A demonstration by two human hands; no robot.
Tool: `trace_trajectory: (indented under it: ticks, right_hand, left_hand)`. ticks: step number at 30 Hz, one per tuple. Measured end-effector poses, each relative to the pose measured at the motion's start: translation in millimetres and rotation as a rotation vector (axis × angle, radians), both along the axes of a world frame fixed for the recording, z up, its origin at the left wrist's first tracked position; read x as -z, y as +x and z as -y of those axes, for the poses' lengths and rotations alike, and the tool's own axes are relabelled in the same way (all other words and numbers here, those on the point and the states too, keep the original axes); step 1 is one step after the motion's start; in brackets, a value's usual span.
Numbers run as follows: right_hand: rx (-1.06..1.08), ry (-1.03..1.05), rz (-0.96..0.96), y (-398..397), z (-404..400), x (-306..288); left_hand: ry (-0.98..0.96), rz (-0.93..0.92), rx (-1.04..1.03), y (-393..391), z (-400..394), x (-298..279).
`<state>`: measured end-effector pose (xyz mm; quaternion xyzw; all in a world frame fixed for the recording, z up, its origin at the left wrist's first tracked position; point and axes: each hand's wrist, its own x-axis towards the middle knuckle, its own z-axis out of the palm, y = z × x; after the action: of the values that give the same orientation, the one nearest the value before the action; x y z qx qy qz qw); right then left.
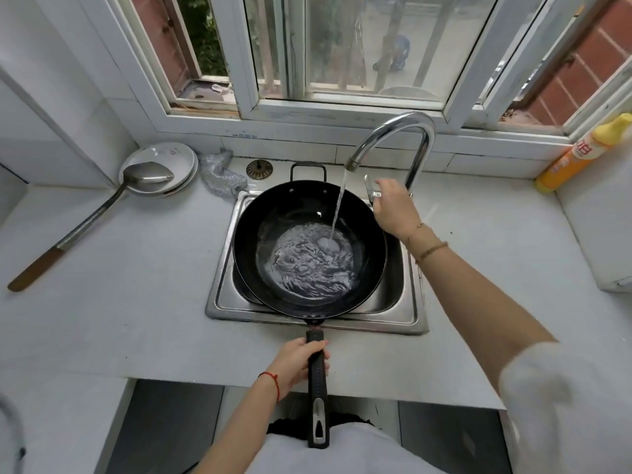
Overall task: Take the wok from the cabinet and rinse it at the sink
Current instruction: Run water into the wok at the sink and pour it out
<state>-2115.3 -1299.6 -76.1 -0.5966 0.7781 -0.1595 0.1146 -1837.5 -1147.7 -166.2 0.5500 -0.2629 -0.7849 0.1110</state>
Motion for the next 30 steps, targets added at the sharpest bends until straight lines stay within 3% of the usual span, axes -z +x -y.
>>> trace_trajectory:
  ticks: [5,11,17,20,23,27,30]
  right_hand:
    - [-0.144,0.058,-0.189,-7.1,28.3,14.2]
    - [-0.167,0.219,-0.303,-3.4,36.5,23.2]
    - [-0.151,0.216,-0.594,-9.3,31.6,21.3]
    - [-0.097,0.175,-0.627,-13.2,24.2,20.3]
    - [-0.086,0.147,-0.568,-9.0,17.2,21.2]
    - [0.046,-0.076,-0.245,15.6,-16.1,19.0]
    - [0.138,0.115,0.035,44.2,-67.3,27.9]
  left_hand:
    - [0.003,0.014,-0.003,-1.8,1.4,-1.8]
    - [0.019,0.016,-0.019,-4.7,2.4,-2.6]
    - [0.020,0.025,-0.018,-2.8,3.2,-0.4]
    - [0.008,0.020,-0.018,-1.2,1.8,-0.3]
    - [-0.009,0.017,-0.016,0.5,1.0,-0.4]
    - [-0.057,0.015,0.006,2.5,-0.6,2.2]
    - [-0.080,0.005,0.019,4.7,-3.3,2.4]
